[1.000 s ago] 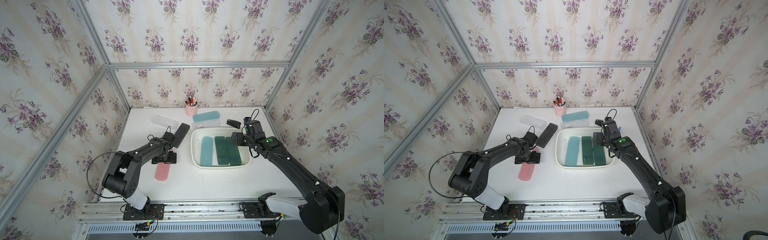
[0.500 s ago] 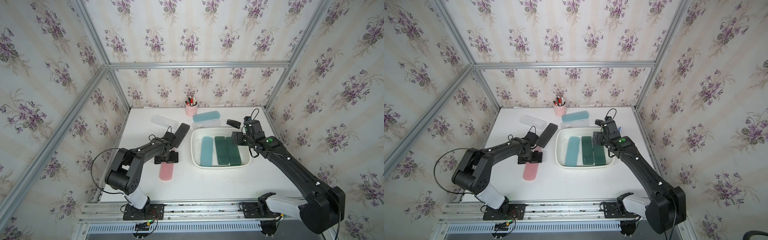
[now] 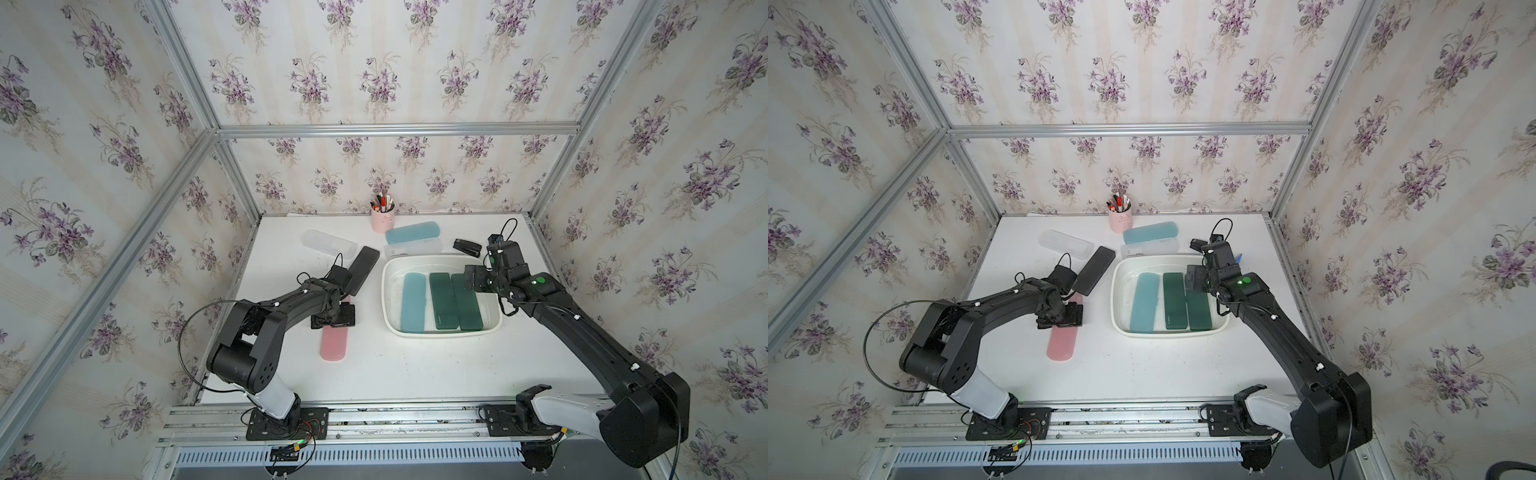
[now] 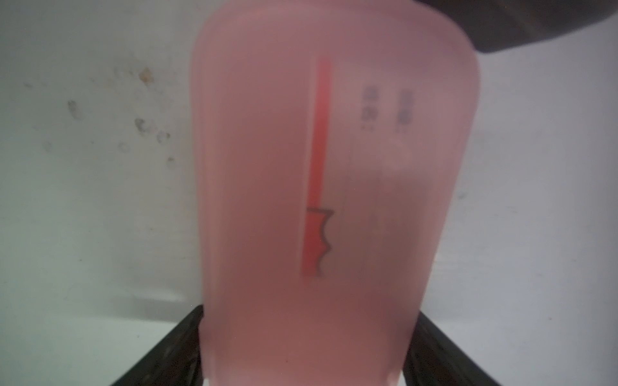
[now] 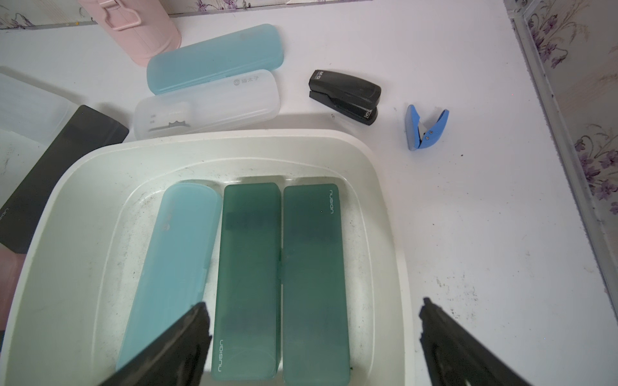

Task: Put the pencil case into the storage box
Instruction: Pick up the pencil case from the center of the board, then place the pencil case at the storage box.

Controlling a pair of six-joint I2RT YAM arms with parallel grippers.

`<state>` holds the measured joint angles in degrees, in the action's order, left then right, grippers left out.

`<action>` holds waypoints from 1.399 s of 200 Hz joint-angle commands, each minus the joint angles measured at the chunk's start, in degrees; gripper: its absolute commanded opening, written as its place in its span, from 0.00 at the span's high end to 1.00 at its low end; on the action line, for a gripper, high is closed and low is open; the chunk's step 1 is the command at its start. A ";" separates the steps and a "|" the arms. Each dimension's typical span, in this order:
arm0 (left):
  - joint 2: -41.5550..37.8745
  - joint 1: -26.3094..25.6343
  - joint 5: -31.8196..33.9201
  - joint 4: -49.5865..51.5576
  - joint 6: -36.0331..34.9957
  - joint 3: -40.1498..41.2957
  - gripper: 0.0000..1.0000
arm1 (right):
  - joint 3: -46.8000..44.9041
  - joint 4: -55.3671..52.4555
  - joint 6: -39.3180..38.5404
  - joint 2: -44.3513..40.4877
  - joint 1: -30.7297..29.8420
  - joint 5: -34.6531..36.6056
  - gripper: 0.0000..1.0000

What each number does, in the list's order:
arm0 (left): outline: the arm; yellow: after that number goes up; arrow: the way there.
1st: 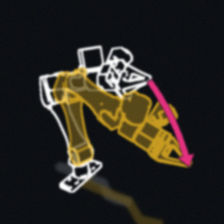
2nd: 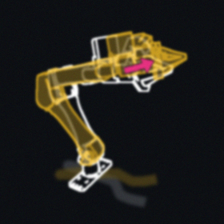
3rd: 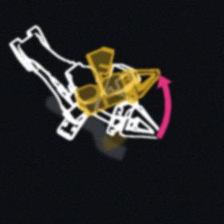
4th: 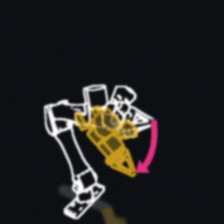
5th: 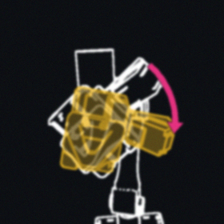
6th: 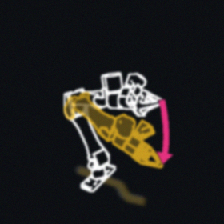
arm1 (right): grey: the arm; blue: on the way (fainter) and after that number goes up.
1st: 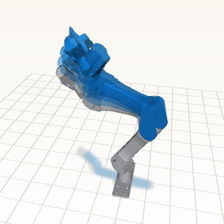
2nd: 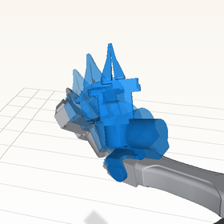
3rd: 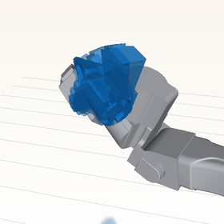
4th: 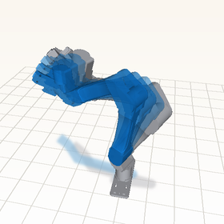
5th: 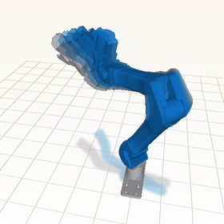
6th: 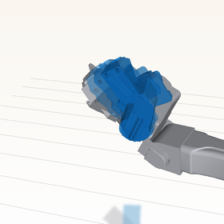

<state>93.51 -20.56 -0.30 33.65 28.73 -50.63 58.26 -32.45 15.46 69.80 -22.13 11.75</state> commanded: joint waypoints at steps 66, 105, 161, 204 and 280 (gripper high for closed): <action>-8.49 -0.23 0.56 13.08 -0.06 -7.99 0.20 | -0.37 0.81 -0.17 -0.45 -0.06 1.49 0.00; -11.99 -1.56 -2.74 16.67 1.17 -15.51 0.20 | -1.29 2.72 -1.13 0.22 0.10 1.44 0.00; -3.45 -10.02 -3.71 15.99 4.83 -31.52 0.20 | -4.91 6.66 -1.40 1.39 3.28 -2.15 0.00; 12.46 -18.84 -3.15 15.63 6.67 -45.68 0.19 | -6.13 6.63 -2.01 0.70 4.64 -2.03 0.00; 31.35 -24.09 -0.46 19.15 7.76 -60.00 0.18 | -6.59 6.76 -2.10 0.93 5.35 -2.85 0.00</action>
<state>122.85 -44.29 -3.20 50.19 35.55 -109.12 51.72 -26.83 13.52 70.26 -16.82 9.50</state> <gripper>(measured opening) 0.824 0.996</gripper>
